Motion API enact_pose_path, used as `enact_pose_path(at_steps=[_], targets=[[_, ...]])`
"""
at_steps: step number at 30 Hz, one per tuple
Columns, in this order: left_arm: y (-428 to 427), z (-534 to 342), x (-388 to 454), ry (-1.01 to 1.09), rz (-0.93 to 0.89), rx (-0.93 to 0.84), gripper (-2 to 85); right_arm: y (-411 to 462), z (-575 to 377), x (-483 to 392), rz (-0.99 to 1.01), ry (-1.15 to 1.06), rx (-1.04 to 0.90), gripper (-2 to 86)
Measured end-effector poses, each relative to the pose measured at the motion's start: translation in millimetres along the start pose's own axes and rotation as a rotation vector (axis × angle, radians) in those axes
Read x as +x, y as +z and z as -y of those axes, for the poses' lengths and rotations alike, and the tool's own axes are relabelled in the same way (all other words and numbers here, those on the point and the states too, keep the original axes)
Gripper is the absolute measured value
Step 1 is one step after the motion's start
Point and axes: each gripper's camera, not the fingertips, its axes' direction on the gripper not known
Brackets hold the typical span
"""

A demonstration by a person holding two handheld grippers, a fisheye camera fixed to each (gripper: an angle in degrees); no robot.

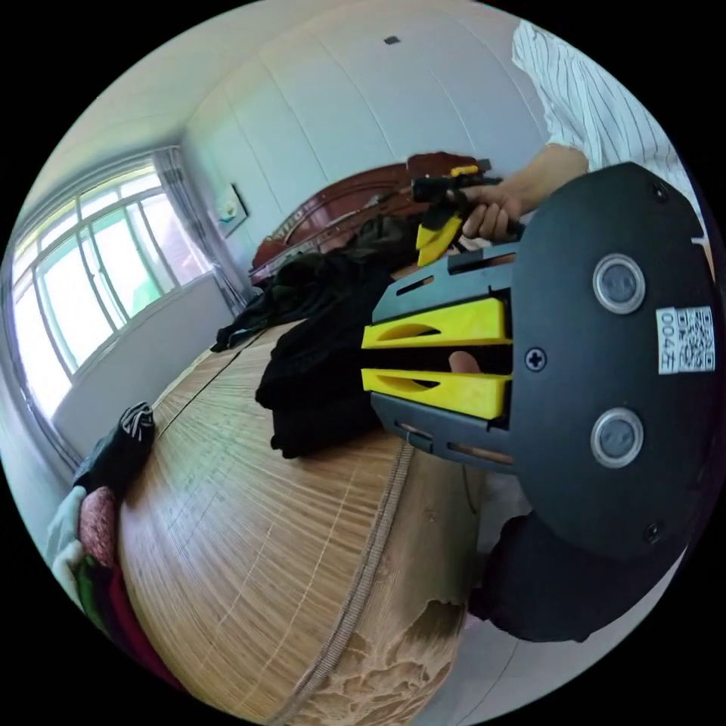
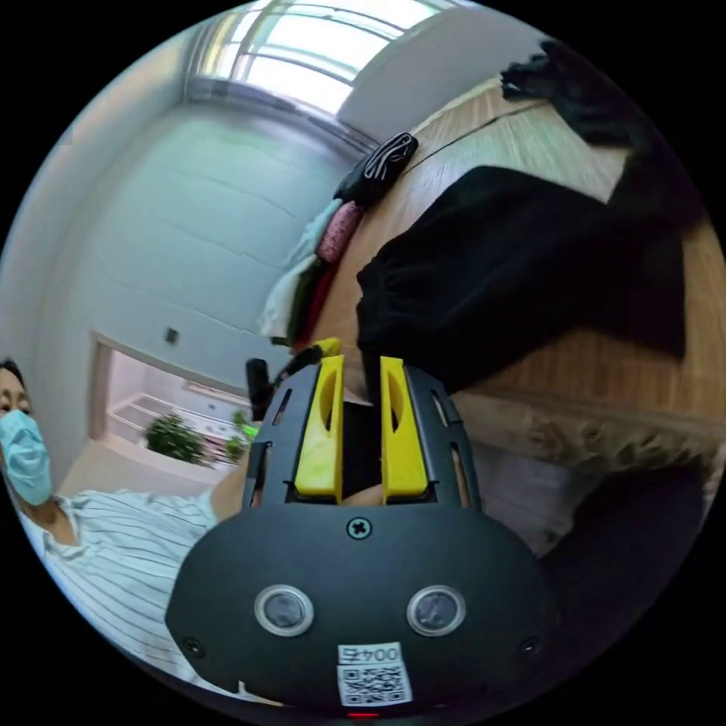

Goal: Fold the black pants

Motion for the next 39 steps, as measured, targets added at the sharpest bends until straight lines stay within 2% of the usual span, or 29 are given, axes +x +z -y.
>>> enact_pose_path(at_steps=[2,4,5,9,11,13,17,21,25,29,36,39], targets=[[24,-14,29,0.106,0.135,-0.005,4.2,-6,-28,35,0.155,0.073,0.017,10.9],[41,-21,59,0.247,0.220,-0.020,5.3,-14,-48,50,0.188,0.077,0.019,12.1],[53,-26,77,0.338,0.268,-0.045,5.8,-21,-59,58,0.190,0.062,0.002,12.7],[63,-27,93,0.415,0.327,-0.025,7.7,-55,-96,81,0.059,0.003,-0.011,12.1],[55,-12,79,0.337,0.268,-0.016,9.8,-79,-121,96,-0.130,-0.010,0.024,8.9],[43,0,65,0.247,0.224,0.002,11.4,-98,-136,106,-0.225,0.012,0.112,6.5],[45,19,35,0.060,0.145,-0.078,13.8,-111,-141,111,-0.287,-0.053,0.193,5.0],[58,37,14,-0.089,0.015,-0.109,15.9,-114,-146,136,-0.282,-0.030,0.173,1.1],[59,62,-21,-0.309,-0.090,-0.077,15.8,-140,-161,173,-0.187,0.063,0.224,-0.5],[73,85,-25,-0.333,-0.096,-0.099,14.3,-161,-174,205,-0.098,0.131,0.270,-0.7],[105,103,-41,-0.340,-0.044,-0.108,8.0,-168,-187,225,-0.080,0.137,0.269,-0.7],[95,104,-15,-0.322,-0.018,-0.032,7.0,-173,-195,234,-0.057,0.149,0.289,-0.7]])
